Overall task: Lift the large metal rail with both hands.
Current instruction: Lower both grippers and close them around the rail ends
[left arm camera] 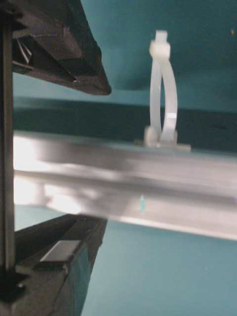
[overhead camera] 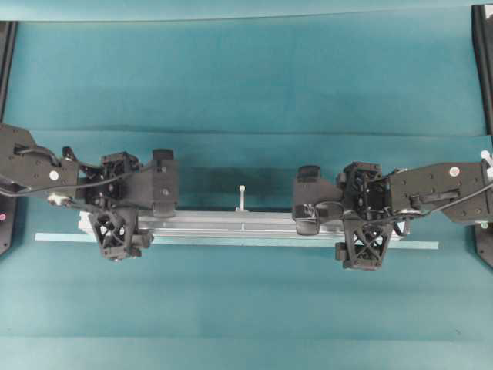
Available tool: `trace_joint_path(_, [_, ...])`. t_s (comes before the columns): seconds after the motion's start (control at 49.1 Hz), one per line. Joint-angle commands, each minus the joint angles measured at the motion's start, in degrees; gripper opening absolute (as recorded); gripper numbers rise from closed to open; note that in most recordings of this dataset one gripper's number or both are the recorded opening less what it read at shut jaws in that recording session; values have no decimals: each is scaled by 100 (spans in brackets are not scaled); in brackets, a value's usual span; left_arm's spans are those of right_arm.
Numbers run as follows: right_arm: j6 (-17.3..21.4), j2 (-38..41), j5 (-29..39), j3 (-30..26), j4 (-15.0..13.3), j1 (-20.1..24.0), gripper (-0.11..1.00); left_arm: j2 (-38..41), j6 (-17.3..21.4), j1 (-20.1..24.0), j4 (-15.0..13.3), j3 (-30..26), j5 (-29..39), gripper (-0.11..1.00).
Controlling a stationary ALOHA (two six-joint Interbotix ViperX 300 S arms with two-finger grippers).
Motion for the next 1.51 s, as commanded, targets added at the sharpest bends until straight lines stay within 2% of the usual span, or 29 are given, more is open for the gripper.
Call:
trace_joint_path(0.0, [-35, 53, -44, -18, -9, 0, 97, -9, 0, -62, 9, -44, -53, 97])
trace_joint_path(0.428, [-18, 79, -97, -18, -9, -18, 96, 0, -79, -79, 9, 35, -149, 96])
trace_joint_path(0.55, [-9, 88, -79, -26, -9, -26, 89, -9, -26, -88, 9, 62, -246, 93])
trace_joint_path(0.632, [0, 105, -44, -44, -9, -26, 73, -18, -44, -88, 9, 62, -264, 81])
trace_joint_path(0.733, [0, 141, 35, -97, 0, -26, 45, -9, -18, -88, 9, 79, -272, 49])
trace_joint_path(0.774, [-9, 141, 44, -114, 0, -35, 38, -9, -9, -79, 9, 62, -272, 39])
trace_joint_path(0.795, [-9, 149, 44, -132, 0, -26, 38, -9, -9, -79, 9, 62, -272, 36])
trace_joint_path(1.324, [0, 220, 62, -167, 35, -35, 38, -9, 0, -105, 9, 35, -255, 36])
trace_joint_path(1.487, [9, 9, 492, -299, 149, -35, 38, -193, -9, -105, 9, -158, 35, 36])
